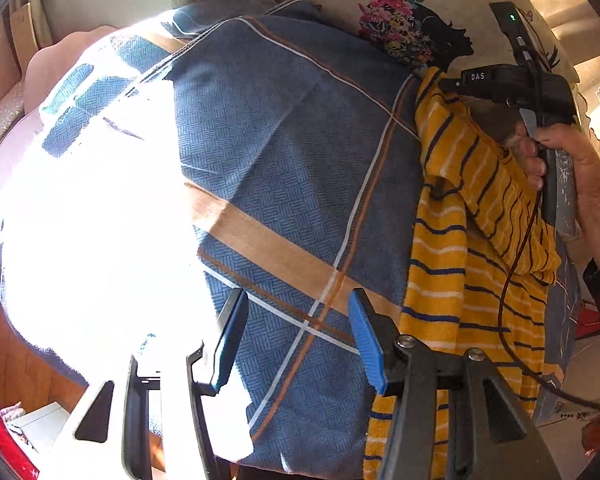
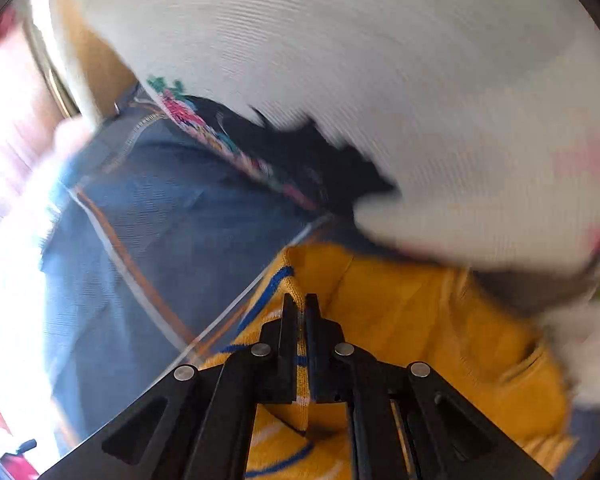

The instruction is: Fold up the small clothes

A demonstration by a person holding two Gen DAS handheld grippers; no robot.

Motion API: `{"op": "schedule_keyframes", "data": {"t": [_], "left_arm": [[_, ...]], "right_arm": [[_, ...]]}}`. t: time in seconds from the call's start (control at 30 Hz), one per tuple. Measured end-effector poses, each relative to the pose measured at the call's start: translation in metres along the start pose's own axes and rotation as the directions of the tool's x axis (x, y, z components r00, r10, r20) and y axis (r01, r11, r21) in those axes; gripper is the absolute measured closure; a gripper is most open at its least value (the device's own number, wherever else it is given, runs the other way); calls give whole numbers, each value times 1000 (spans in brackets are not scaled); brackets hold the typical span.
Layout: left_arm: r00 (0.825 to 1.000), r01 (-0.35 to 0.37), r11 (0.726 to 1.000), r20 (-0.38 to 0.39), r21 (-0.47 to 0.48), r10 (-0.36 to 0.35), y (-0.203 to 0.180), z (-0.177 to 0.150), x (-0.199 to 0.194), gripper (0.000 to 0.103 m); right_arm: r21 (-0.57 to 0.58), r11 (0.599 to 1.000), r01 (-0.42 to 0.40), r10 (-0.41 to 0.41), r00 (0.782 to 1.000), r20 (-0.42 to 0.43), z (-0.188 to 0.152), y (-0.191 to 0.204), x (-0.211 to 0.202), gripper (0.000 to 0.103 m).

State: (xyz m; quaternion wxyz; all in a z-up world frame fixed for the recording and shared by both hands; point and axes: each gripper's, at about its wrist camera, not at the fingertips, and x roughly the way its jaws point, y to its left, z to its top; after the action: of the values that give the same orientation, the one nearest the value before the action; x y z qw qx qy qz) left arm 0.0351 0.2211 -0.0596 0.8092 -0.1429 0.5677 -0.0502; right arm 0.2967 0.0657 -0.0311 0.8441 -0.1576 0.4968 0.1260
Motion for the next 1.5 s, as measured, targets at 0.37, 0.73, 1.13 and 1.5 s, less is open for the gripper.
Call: {"op": "schedule_keyframes", "data": {"t": [0.37, 0.73, 1.13, 1.5], "left_arm": [[994, 101, 988, -52, 121, -95, -22, 11, 13, 52], [994, 89, 972, -75, 219, -74, -53, -1, 15, 52], [1000, -21, 987, -1, 161, 22, -63, -23, -3, 52], [997, 6, 982, -82, 187, 10, -86, -70, 32, 57]], "right_arm": [[359, 931, -73, 71, 997, 18, -111, -65, -59, 78], [754, 652, 77, -50, 997, -58, -290, -234, -107, 50], [686, 696, 211, -169, 977, -130, -290, -261, -103, 100], [757, 653, -16, 74, 996, -43, -378, -217, -138, 56]]}}
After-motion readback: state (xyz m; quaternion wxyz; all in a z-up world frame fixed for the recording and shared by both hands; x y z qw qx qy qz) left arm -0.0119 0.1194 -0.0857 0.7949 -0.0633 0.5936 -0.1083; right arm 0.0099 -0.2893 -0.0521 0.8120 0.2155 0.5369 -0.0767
